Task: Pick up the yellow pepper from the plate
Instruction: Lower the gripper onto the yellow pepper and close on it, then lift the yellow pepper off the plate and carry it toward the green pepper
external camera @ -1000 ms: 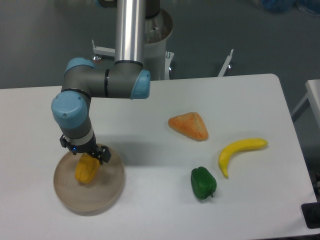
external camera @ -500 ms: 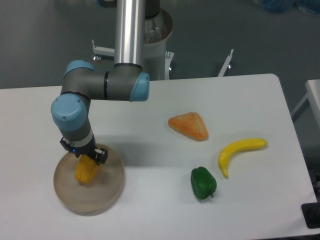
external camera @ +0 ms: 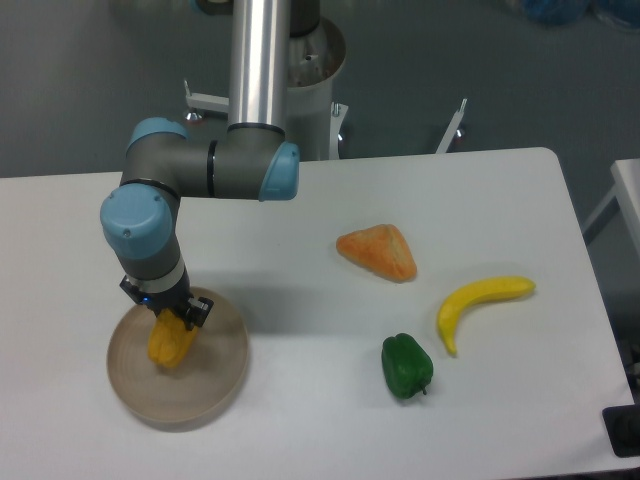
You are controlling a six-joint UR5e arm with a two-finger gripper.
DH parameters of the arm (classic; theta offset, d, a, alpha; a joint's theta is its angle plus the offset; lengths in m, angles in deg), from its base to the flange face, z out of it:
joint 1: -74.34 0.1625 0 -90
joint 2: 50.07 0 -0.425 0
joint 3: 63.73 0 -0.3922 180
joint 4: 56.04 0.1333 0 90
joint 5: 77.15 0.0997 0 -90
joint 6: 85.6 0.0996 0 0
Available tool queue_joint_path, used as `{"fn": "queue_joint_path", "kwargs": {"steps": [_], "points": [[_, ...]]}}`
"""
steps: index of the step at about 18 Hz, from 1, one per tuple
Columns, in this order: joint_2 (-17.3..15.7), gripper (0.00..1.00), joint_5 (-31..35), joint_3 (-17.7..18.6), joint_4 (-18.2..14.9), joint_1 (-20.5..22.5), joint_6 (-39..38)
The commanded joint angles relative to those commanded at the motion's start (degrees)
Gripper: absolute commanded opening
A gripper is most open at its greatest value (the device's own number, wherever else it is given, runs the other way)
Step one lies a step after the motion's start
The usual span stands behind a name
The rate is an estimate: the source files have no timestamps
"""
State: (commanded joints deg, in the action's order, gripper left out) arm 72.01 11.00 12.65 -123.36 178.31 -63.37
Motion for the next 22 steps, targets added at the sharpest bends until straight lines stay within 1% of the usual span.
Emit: {"fn": "queue_joint_path", "kwargs": {"steps": [3, 6, 7, 10, 13, 17, 22], "points": [[-1.06, 0.37, 0.79, -0.97, -0.18, 3.07, 3.95], [-2.11, 0.37, 3.86, -1.85, -0.27, 7.37, 12.37], [-2.2, 0.37, 4.13, -2.72, -0.79, 8.61, 15.71], [-1.94, 0.37, 4.13, -5.97, -5.0, 12.56, 24.07], [-1.76, 0.37, 4.13, -6.33, -5.28, 16.52, 31.63], [-1.5, 0.37, 4.04, -6.25, -5.1, 19.78, 36.82], [-1.24, 0.37, 4.13, -5.98, -4.93, 20.4, 38.33]]}}
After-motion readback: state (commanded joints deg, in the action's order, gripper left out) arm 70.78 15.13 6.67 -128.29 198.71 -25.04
